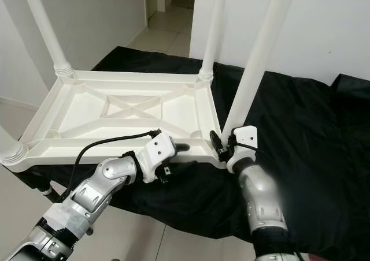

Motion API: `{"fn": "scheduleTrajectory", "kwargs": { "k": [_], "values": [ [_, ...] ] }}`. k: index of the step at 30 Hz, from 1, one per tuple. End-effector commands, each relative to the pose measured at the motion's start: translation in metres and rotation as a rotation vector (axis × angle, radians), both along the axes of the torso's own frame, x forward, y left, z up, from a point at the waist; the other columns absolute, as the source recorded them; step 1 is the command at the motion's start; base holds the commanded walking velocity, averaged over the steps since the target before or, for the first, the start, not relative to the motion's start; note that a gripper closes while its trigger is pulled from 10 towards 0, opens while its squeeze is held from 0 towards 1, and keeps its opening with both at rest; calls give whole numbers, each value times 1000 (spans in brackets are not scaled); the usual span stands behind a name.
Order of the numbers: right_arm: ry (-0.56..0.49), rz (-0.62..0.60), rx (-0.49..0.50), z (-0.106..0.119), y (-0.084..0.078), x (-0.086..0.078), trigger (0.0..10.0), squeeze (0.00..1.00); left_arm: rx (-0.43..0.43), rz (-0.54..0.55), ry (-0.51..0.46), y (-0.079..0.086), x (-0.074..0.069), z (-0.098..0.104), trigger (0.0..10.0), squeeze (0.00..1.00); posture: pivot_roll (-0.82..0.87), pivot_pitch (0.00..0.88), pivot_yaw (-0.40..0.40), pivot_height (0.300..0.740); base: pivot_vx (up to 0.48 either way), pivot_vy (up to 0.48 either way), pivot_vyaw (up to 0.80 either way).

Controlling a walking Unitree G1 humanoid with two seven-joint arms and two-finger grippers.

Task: Building children table

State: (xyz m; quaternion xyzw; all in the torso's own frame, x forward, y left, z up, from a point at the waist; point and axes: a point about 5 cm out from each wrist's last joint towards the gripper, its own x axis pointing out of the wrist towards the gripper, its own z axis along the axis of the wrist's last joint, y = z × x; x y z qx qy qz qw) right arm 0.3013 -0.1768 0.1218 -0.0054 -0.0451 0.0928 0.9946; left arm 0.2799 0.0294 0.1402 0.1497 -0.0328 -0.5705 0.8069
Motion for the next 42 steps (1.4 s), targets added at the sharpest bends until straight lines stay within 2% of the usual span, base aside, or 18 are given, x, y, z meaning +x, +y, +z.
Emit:
{"fn": "scheduleTrajectory", "kwargs": {
  "k": [1,3,5,7,12,18,23,24,27,28,37,38,39,42],
  "values": [
    [44,-71,18,-10,-1,-2,10000,0,23,-42,3,0,0,-1,10000,0,-28,9,-20,740,0,0,0],
    [47,-159,44,-12,1,-3,10000,0,24,-45,5,0,-1,-1,10000,0,-28,10,-19,740,0,0,0],
    [46,-178,45,-13,2,-4,10000,0,24,-46,6,0,-1,-1,10000,0,-28,10,-19,740,0,0,0],
    [57,-250,56,-14,8,-7,10000,0,26,-51,8,0,-1,-1,10000,0,-35,16,-9,740,0,0,0],
    [68,-342,78,-13,19,-11,10000,0,24,-61,10,-2,-1,-1,10000,0,-48,20,7,740,0,0,0],
    [59,-378,80,-11,34,-14,10000,0,21,-98,16,-8,-3,1,10000,0,-66,22,39,740,0,0,0],
    [56,-388,81,-10,34,-14,10000,0,25,-111,15,-9,-3,1,10000,0,-71,22,49,740,0,0,0],
    [53,-398,78,-10,32,-16,10000,306,30,-119,12,-9,-3,1,10000,0,-71,21,53,740,0,0,0],
    [53,-402,75,-10,31,-17,10000,306,32,-121,11,-9,-2,2,10000,0,-71,21,53,740,0,0,0],
    [49,-400,83,-10,30,-18,10000,1000,33,-121,11,-9,-2,2,10000,0,-71,20,53,740,0,0,0],
    [-9,-344,73,-3,26,-20,10000,1000,38,-113,11,-5,-2,1,10000,0,-55,17,45,740,0,0,0],
    [-20,-295,65,-1,25,-19,10000,890,40,-109,11,-4,-2,0,10000,0,-54,17,44,740,0,0,0],
    [-28,-254,64,1,23,-19,10000,0,42,-107,12,-3,-2,0,10000,0,-51,16,42,740,0,0,0],
    [-45,-188,53,4,19,-18,10000,0,44,-104,12,-2,-2,-1,10000,0,-51,16,42,740,0,0,0]
  ]
}}
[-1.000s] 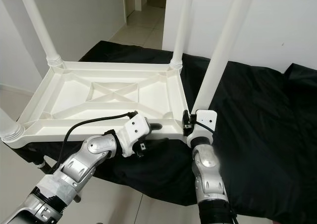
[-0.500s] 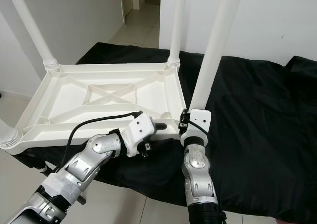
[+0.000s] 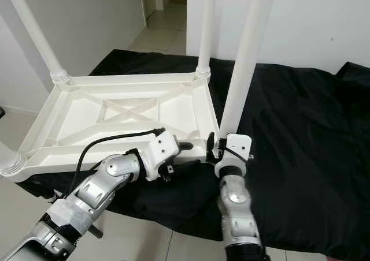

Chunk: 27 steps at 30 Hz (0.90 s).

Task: Building children table

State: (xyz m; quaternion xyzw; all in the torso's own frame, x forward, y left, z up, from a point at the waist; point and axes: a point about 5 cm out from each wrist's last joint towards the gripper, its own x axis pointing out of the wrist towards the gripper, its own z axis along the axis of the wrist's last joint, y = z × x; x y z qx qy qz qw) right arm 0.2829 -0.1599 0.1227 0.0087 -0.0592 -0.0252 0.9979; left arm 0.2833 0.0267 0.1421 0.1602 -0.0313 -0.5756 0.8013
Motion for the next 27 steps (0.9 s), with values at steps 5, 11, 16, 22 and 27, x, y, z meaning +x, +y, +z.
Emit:
{"fn": "scheduleTrajectory", "kwargs": {
  "k": [5,11,16,22,27],
  "values": [
    [-58,162,-10,10,-6,3,10000,0,27,-89,21,3,-6,-3,10000,0,-42,14,35,740,0,0,0],
    [-59,397,-72,13,-9,6,10000,0,25,-87,24,2,-6,-4,10000,0,-48,9,40,740,0,0,0],
    [-20,560,-134,13,-16,10,10000,0,20,-92,21,-2,-6,-3,10000,0,-50,6,39,740,0,0,0],
    [10,609,-169,12,-25,17,2000,0,20,-92,19,-2,-6,-3,10000,0,-45,3,36,740,0,0,0],
    [49,623,-158,8,-33,20,0,0,18,-85,19,-1,-6,-3,10000,0,-35,1,19,740,0,0,0]
  ]
}}
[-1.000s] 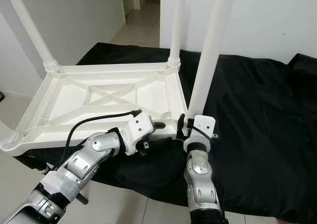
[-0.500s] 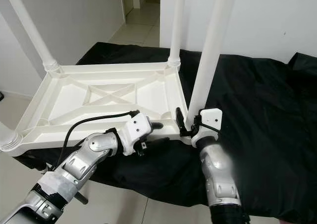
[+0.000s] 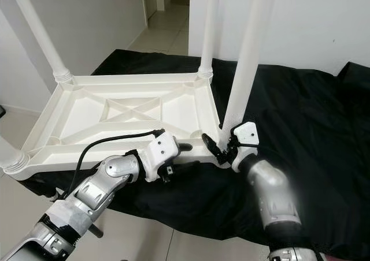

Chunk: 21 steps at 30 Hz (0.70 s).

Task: Building children table

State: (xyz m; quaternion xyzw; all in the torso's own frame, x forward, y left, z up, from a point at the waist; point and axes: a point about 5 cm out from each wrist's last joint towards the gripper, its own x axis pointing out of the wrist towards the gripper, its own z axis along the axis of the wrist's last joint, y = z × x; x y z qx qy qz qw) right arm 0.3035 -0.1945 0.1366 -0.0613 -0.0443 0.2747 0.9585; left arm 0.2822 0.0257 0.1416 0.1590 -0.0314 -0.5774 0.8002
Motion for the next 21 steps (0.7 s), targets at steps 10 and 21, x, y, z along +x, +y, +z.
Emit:
{"fn": "scheduleTrajectory", "kwargs": {
  "k": [10,21],
  "values": [
    [64,31,39,-11,-2,-5,10000,0,17,-74,23,0,-8,-5,10000,0,-39,0,7,740,0,0,0],
    [0,-168,23,-6,0,-12,10000,0,15,-83,29,-1,-11,-8,10000,0,-50,0,-7,740,0,0,0]
  ]
}}
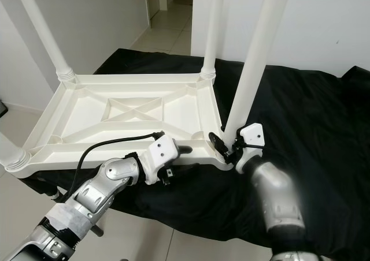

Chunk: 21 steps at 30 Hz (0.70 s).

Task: Building children table

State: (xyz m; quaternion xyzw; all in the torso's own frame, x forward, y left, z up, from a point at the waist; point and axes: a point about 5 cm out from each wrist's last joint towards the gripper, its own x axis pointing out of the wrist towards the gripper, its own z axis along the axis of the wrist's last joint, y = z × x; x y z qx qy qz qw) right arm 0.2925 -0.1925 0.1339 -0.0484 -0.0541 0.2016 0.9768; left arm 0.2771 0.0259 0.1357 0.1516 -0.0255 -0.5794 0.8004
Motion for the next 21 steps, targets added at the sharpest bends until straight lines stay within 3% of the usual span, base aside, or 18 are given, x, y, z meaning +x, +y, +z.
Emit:
{"fn": "scheduleTrajectory", "kwargs": {
  "k": [1,3,10,11,16,19,21],
  "values": [
    [20,-42,-13,-5,4,-4,10000,0,20,-84,11,-2,-6,-2,10000,0,-53,0,-5,740,0,0,0],
    [27,-94,10,-7,12,-7,10000,0,21,-89,16,-2,-8,-4,10000,0,-60,0,1,740,0,0,0],
    [63,-287,80,-14,13,-9,10000,0,28,-101,23,-1,-9,-6,10000,0,-62,0,4,740,0,0,0],
    [76,-392,138,-18,18,-12,10000,0,32,-97,21,2,-7,-5,10000,0,-63,0,6,740,0,0,0],
    [106,-582,208,-24,30,-17,10000,0,21,-88,19,3,-5,-3,10000,0,-62,0,10,740,0,0,0],
    [113,-638,234,-25,36,-19,10000,0,18,-87,18,3,-5,-2,10000,0,-61,0,11,740,0,0,0],
    [121,-663,262,-24,50,-21,10000,0,16,-84,16,3,-4,-1,10000,0,-60,0,12,740,0,0,0]
  ]
}}
